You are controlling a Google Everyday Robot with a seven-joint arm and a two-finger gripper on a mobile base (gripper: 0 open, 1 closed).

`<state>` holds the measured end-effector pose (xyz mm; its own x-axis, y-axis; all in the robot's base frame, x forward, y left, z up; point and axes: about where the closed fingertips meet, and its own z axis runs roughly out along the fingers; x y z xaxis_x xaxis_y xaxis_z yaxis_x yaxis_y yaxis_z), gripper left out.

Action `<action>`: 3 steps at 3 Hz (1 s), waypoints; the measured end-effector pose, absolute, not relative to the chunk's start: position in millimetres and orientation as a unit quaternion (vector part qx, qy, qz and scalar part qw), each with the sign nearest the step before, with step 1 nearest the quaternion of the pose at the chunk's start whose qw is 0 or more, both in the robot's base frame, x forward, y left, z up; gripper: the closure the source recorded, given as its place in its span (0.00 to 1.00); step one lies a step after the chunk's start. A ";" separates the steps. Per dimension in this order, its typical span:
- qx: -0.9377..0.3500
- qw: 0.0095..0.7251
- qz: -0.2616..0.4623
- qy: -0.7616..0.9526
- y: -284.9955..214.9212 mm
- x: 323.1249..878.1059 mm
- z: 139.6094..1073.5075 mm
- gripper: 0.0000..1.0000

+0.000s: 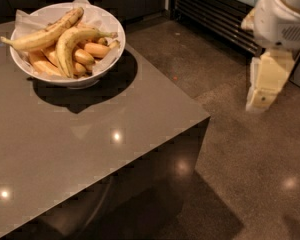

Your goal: Pick banana from white bowl

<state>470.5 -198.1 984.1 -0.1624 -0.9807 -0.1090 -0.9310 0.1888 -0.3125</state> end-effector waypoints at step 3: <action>-0.667 0.151 -0.117 0.720 -173.3 505.7 995.7 0.00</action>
Offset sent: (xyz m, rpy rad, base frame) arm 0.0227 0.0152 0.0042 -0.0475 -0.0002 0.0590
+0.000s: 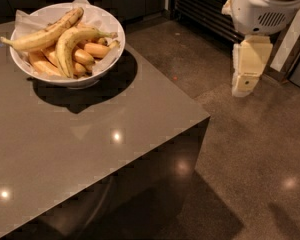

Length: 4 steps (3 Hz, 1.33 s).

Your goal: Pick banana from white bowl

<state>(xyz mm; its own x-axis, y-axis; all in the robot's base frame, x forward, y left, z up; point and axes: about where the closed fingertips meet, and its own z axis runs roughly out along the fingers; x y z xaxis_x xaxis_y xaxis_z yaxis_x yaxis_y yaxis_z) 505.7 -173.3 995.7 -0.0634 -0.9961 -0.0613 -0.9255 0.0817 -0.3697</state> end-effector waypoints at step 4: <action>-0.727 0.188 -0.129 0.647 -121.5 562.8 1025.0 0.00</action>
Offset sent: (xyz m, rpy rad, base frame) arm 0.0830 0.0795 0.0340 -0.0339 -0.0432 0.2994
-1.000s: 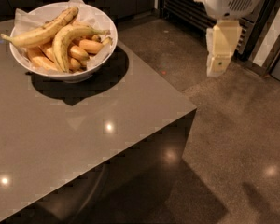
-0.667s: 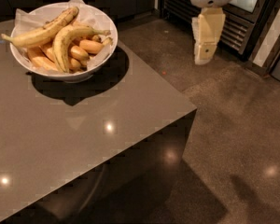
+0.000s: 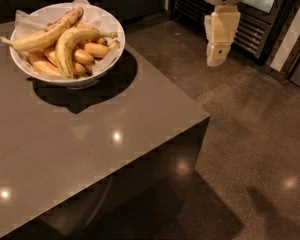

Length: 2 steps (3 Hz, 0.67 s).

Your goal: Pick banana from white bowl

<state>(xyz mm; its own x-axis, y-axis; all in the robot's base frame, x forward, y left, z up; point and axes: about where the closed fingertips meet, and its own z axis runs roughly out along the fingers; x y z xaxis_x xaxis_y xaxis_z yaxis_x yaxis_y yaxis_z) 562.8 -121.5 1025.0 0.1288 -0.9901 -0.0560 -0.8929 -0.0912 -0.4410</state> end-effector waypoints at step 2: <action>-0.771 0.220 -0.120 0.586 -67.7 613.3 1039.9 0.00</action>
Offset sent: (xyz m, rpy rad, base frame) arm 0.0834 0.0971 0.0257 0.0240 -0.0334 0.3003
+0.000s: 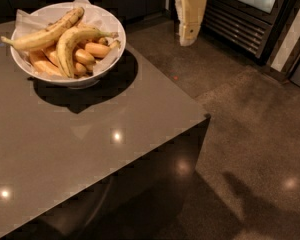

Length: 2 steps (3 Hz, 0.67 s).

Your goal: Pick banana from white bowl

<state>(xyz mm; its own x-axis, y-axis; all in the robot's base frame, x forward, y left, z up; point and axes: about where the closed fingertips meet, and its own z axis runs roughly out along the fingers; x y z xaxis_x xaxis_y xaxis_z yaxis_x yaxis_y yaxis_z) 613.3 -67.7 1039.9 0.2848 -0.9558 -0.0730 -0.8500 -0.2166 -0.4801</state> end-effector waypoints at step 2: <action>-0.771 0.242 -0.118 0.577 -62.5 618.2 1046.9 0.00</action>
Offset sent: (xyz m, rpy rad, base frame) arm 0.0031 0.0012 0.0069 0.0570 -0.0195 0.0307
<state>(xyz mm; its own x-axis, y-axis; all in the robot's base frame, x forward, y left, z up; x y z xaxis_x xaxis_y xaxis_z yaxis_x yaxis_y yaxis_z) 618.2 -62.5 1046.9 0.3054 -0.9471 -0.0983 -0.8329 -0.2156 -0.5097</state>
